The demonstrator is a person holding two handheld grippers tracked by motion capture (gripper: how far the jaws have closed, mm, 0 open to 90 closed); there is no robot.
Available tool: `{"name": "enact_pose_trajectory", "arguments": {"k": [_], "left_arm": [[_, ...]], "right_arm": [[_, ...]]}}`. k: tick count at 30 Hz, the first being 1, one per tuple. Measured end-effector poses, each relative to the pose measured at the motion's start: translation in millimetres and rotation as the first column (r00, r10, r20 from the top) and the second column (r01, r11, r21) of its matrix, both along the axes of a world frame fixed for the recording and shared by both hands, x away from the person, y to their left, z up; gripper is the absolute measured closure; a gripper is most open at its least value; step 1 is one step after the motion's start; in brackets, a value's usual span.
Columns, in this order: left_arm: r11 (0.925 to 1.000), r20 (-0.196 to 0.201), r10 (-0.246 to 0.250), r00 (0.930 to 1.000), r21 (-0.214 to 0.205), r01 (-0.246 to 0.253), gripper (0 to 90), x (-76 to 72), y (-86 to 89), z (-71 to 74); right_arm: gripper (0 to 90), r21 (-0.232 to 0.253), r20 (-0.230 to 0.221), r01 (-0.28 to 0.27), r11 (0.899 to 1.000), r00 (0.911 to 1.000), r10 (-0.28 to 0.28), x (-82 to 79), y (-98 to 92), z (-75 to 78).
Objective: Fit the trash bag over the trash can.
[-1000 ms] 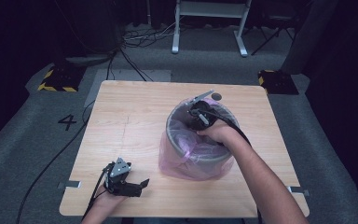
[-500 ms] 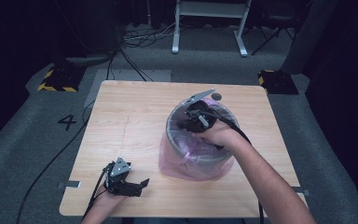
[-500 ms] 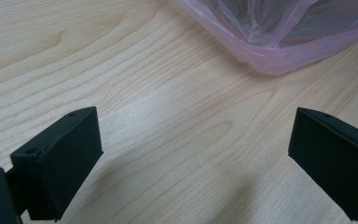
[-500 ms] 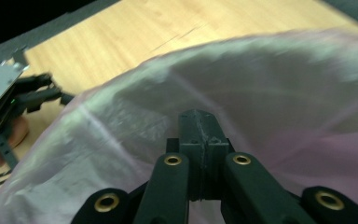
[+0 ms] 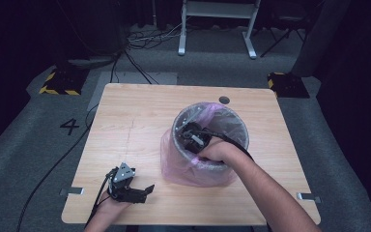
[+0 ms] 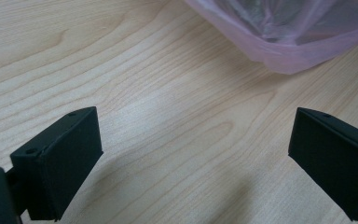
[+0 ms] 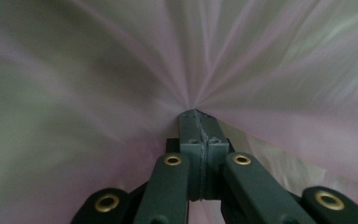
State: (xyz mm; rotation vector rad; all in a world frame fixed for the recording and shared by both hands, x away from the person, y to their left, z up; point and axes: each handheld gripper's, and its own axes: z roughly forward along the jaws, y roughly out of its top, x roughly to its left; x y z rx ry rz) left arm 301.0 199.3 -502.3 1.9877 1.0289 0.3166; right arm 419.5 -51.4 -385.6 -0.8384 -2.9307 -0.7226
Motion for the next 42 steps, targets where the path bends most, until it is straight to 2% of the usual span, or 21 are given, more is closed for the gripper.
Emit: {"name": "enact_pose_trajectory", "arguments": {"k": [1,3,4,9,13,15,19,22,24,26,29,32,38,42], "left_arm": [[1.0000,0.001,0.000,1.0000,0.000,0.000,2.6,-0.2,-0.1,0.0],[1.0000,0.001,0.000,1.0000,-0.001,0.000,2.6,-0.1,-0.5,-0.2],[1.0000,0.001,0.000,1.0000,-0.001,0.000,2.6,-0.1,-0.5,-0.2],[1.0000,0.001,0.000,1.0000,0.000,0.000,2.6,0.1,-0.5,-0.1],[1.0000,-0.003,0.000,1.0000,0.002,0.000,2.6,0.3,-0.2,0.1],[1.0000,-0.001,0.001,1.0000,0.001,-0.001,2.6,0.2,-0.6,-0.1],[1.0000,-0.005,-0.002,1.0000,-0.001,0.002,2.6,0.5,0.0,0.0],[1.0000,-0.004,-0.003,1.0000,-0.002,0.003,2.6,0.5,0.0,0.0],[1.0000,-0.004,-0.004,1.0000,0.000,0.004,2.6,0.4,0.1,0.1],[1.0000,-0.006,-0.003,1.0000,-0.001,0.003,2.6,0.4,0.0,0.1],[1.0000,-0.005,-0.003,1.0000,0.001,0.003,2.6,0.5,0.3,0.2],[1.0000,-0.002,-0.001,1.0000,-0.002,0.001,2.6,0.5,0.3,0.0],[1.0000,-0.002,-0.001,1.0000,-0.001,0.001,2.4,0.5,0.3,0.1],[1.0000,-0.003,-0.001,1.0000,0.000,0.001,2.4,0.5,-0.2,0.0]], "right_arm": [[90.0,-0.033,-0.025,-0.021,0.999,0.9995,0.020,-0.4,1.1,-6.1],[90.0,-0.072,-0.021,-0.040,0.997,0.9990,0.038,-1.8,2.5,-11.4],[90.0,-0.071,-0.010,-0.036,0.997,0.9993,0.036,-1.3,2.1,-10.0],[89.9,0.006,0.042,-0.007,1.000,0.9991,0.007,3.9,-3.8,2.3],[89.9,0.053,0.090,0.013,0.998,0.9958,-0.018,10.5,-10.8,19.3],[89.8,0.080,0.128,0.017,0.997,0.9914,-0.027,15.8,-16.0,27.7],[89.4,0.121,0.171,0.070,0.990,0.9811,-0.091,29.7,-30.3,36.6],[89.5,0.124,0.207,0.131,0.984,0.9660,-0.155,38.7,-38.5,34.6],[89.4,0.123,0.206,0.163,0.979,0.9607,-0.186,43.1,-41.5,29.8],[89.4,0.102,0.205,0.195,0.976,0.9555,-0.212,45.9,-42.0,24.0],[89.4,0.067,0.189,0.219,0.973,0.9550,-0.228,48.3,-38.8,15.3],[89.4,0.050,0.176,0.220,0.974,0.9582,-0.226,49.0,-37.0,10.2],[88.1,0.100,0.181,0.202,0.974,0.9590,-0.218,42.8,-37.9,23.4],[85.1,0.117,0.195,0.172,0.978,0.9619,-0.192,36.6,-37.3,33.0]]}}
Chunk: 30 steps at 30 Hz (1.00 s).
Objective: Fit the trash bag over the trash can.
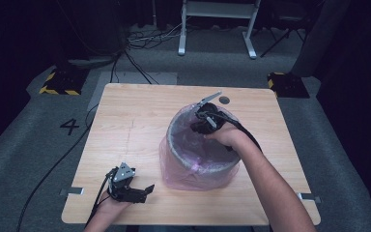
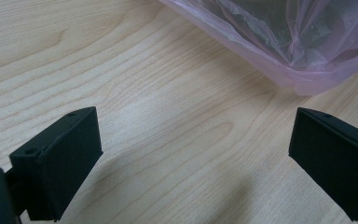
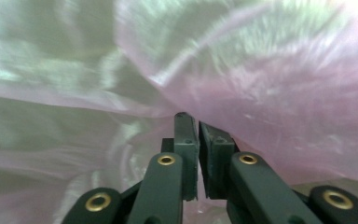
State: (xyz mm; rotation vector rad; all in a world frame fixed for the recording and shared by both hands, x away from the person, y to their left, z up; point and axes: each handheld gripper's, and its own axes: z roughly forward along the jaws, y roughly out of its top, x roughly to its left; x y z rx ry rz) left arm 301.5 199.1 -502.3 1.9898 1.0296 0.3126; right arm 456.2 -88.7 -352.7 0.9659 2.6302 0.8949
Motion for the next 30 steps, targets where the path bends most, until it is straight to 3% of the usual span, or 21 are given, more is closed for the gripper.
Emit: {"name": "enact_pose_trajectory", "arguments": {"k": [12,18,22,24,26,28,30], "left_arm": [[1.0000,-0.001,0.002,1.0000,-0.006,-0.002,2.4,0.5,0.5,-0.2],[1.0000,-0.001,0.004,1.0000,-0.006,-0.004,2.4,0.5,0.4,-0.2],[1.0000,-0.003,0.004,1.0000,-0.007,-0.004,2.4,0.5,0.5,-0.1],[1.0000,-0.004,0.004,1.0000,-0.008,-0.004,2.4,0.5,0.5,-0.1],[1.0000,-0.003,0.004,1.0000,-0.009,-0.004,2.4,0.4,0.5,-0.1],[1.0000,-0.002,0.004,1.0000,-0.007,-0.004,2.4,0.4,0.6,-0.1],[1.0000,-0.002,0.004,1.0000,-0.007,-0.004,2.3,0.5,0.6,-0.1]], "right_arm": [[75.5,0.066,0.027,-0.022,0.998,0.9994,0.020,-8.9,-4.8,18.8],[63.4,0.127,0.037,-0.043,0.991,0.9986,0.038,-12.8,-8.9,29.5],[45.9,0.161,0.061,-0.072,0.984,0.9962,0.063,-16.4,-12.3,35.4],[25.8,0.170,0.076,-0.066,0.983,0.9956,0.054,-18.5,-13.4,39.3],[12.3,0.190,0.089,-0.071,0.979,0.9945,0.055,-21.2,-14.2,43.4],[2.2,0.209,0.102,-0.075,0.975,0.9932,0.055,-23.2,-15.9,48.0],[0.0,0.221,0.104,-0.079,0.972,0.9930,0.057,-24.9,-17.8,51.5]]}}
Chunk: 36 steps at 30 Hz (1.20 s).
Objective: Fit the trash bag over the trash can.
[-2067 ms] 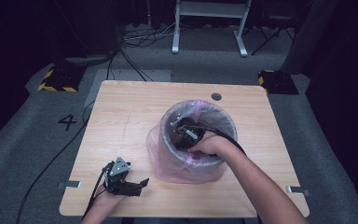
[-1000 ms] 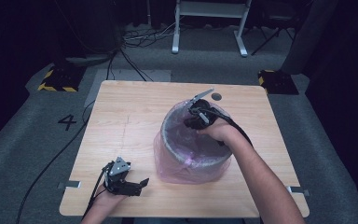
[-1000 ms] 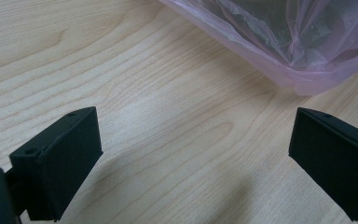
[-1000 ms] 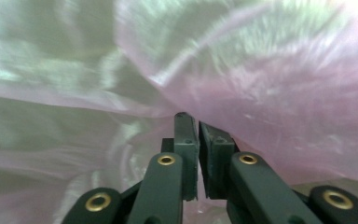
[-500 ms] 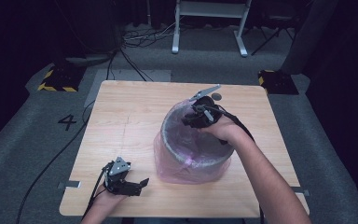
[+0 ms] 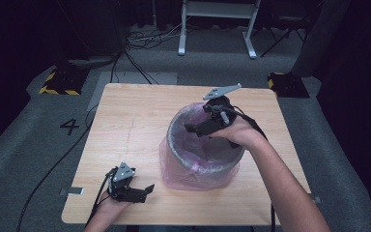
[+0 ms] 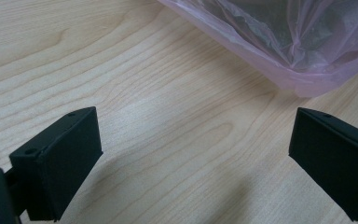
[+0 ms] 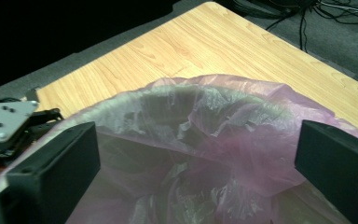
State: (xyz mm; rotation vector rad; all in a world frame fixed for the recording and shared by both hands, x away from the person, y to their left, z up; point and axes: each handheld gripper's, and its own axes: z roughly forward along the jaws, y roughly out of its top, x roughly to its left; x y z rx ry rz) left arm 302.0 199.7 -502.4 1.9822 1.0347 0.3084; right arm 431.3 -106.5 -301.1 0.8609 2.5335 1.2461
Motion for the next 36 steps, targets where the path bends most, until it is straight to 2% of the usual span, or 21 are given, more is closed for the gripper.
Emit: {"name": "enact_pose_trajectory", "arguments": {"k": [4,9,24,36], "left_arm": [[1.0000,0.002,-0.002,1.0000,0.001,0.002,2.3,0.0,0.0,0.0],[1.0000,-0.001,0.000,1.0000,0.000,0.000,2.3,0.0,-0.1,0.0],[1.0000,-0.003,0.001,1.0000,-0.001,-0.001,1.6,0.0,-0.5,0.0],[1.0000,-0.003,0.000,1.0000,-0.006,0.000,1.2,-0.2,0.0,-0.2]], "right_arm": [[0.0,0.029,0.008,0.006,1.000,1.0000,-0.006,-2.9,-6.7,7.2],[0.0,0.041,0.011,0.021,0.999,0.9997,-0.022,-5.8,-17.4,13.7],[0.0,0.118,0.072,0.064,0.991,0.9947,-0.072,-21.0,-59.8,25.7],[0.0,0.099,0.129,0.112,0.989,0.9838,-0.124,-44.2,-100.0,22.4]]}}
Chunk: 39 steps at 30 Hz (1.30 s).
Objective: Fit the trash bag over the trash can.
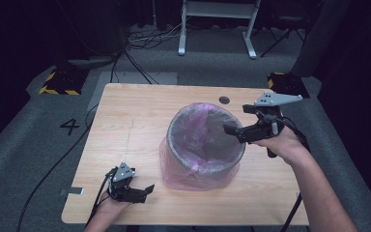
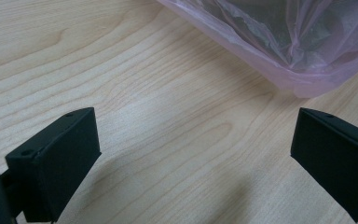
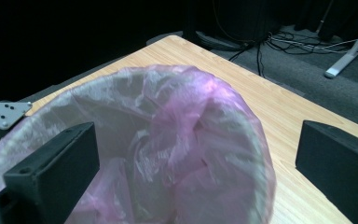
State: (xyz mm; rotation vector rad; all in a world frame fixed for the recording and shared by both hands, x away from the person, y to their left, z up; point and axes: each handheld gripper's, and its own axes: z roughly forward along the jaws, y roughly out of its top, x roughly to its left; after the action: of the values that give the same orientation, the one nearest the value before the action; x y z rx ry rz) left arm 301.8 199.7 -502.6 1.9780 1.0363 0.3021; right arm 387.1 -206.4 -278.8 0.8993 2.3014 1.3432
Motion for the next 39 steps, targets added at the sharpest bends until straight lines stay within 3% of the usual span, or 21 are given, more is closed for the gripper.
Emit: {"name": "enact_pose_trajectory", "arguments": {"k": [7,20,29,39], "left_arm": [[1.0000,-0.008,0.003,1.0000,-0.003,-0.003,1.2,0.6,0.5,0.0],[1.0000,-0.011,0.007,0.9999,0.000,-0.007,1.2,0.9,0.3,-0.1],[0.9999,-0.013,0.010,0.9999,-0.002,-0.010,1.2,1.1,0.2,-0.3],[0.9999,-0.013,0.011,0.9999,-0.002,-0.011,1.2,1.2,0.2,-0.3]], "right_arm": [[0.0,0.018,0.020,0.041,0.999,0.9989,-0.041,-7.5,-21.2,-8.1],[0.0,0.045,-0.015,0.133,0.990,0.9910,-0.133,-14.8,-66.5,-35.5],[0.0,0.056,-0.025,0.215,0.975,0.9765,-0.214,-20.7,-102.0,-56.2],[0.0,0.067,-0.063,0.296,0.953,0.9543,-0.292,-29.2,-137.4,-87.6]]}}
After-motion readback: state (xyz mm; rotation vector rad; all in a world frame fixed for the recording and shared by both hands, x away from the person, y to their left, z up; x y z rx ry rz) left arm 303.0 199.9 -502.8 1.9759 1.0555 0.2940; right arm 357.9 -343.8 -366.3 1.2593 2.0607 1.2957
